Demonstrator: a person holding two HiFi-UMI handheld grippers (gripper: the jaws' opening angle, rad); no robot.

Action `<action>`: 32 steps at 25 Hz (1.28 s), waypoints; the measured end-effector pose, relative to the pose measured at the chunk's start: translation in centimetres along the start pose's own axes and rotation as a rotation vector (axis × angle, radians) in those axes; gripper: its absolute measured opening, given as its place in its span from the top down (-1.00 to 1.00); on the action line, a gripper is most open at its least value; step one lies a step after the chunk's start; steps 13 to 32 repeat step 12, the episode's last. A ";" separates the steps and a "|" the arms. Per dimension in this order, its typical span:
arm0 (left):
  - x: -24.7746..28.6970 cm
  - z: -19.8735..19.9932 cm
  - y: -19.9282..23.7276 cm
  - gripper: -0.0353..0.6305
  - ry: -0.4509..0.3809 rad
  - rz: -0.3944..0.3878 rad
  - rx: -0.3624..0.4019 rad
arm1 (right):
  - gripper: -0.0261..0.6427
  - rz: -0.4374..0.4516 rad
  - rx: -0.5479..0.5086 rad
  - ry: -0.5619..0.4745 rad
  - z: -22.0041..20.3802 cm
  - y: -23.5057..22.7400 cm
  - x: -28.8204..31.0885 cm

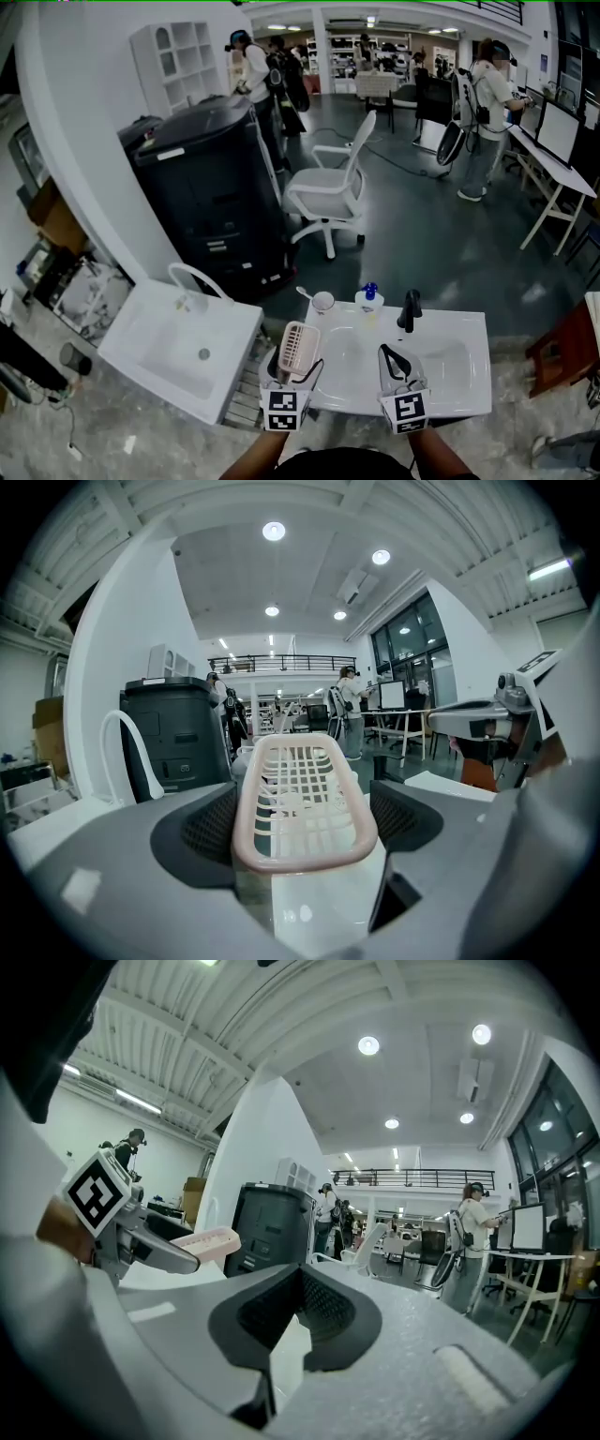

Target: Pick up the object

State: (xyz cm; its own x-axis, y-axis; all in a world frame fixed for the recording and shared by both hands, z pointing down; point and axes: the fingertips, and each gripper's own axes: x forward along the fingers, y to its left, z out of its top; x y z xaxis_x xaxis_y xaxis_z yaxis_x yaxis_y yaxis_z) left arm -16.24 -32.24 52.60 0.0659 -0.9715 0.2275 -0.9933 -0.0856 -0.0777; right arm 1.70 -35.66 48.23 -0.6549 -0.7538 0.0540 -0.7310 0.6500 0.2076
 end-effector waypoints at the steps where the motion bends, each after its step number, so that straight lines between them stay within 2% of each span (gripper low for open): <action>1: 0.0 0.0 -0.1 -0.50 0.000 -0.001 0.000 | 0.92 0.001 0.003 0.002 -0.1 -0.1 -0.1; 32: 0.1 -0.2 -0.4 -0.50 -0.008 -0.025 -0.023 | 0.92 0.026 0.017 -0.002 -0.1 0.6 -0.2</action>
